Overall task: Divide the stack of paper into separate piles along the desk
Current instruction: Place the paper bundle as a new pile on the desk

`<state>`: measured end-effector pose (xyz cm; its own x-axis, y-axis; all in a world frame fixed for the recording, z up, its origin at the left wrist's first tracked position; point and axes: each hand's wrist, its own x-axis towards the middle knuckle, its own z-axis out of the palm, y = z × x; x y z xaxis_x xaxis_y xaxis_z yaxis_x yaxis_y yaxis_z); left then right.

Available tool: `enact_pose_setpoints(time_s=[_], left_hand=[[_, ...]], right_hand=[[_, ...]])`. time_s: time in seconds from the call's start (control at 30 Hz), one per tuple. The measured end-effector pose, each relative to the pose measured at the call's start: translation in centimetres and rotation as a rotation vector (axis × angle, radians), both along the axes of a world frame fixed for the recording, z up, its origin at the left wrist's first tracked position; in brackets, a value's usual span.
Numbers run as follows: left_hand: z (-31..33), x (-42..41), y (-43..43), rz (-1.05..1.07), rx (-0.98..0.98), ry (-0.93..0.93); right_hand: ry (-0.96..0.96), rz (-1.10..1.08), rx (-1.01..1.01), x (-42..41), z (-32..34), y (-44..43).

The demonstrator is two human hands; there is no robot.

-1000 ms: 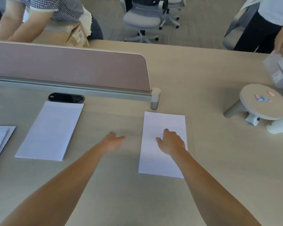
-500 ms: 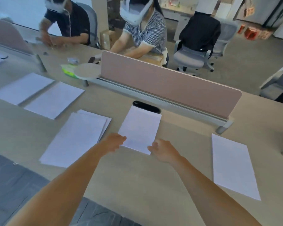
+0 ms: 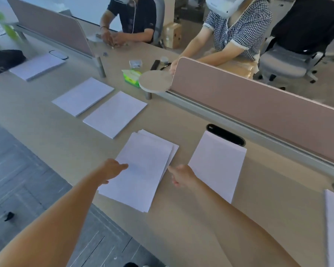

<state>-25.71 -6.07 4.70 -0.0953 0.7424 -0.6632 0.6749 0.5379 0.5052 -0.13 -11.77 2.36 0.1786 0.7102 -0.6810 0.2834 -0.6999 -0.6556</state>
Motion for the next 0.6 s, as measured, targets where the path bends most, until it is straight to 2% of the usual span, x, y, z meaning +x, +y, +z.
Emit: enact_pose_setpoints(time_s=[0.13, 0.33, 0.43, 0.6], left_hand=[[-2.5, -2.0, 4.9, -0.067, 0.016, 0.046], [-8.7, -3.7, 11.2, -0.025, -0.047, -0.119], [-10.2, -4.1, 13.2, -0.003, -0.103, -0.283], [-10.3, -3.7, 14.7, -0.024, -0.193, -0.339]], right_hand=[[0.012, -0.200, -0.098, -2.0, -2.3, 3.2], [0.079, -0.479, -0.160, -5.0, -7.0, 6.8], [0.000, -0.514, -0.148, -6.3, -8.5, 7.8], [-0.081, -0.528, -0.124, -8.3, -8.8, 8.4]])
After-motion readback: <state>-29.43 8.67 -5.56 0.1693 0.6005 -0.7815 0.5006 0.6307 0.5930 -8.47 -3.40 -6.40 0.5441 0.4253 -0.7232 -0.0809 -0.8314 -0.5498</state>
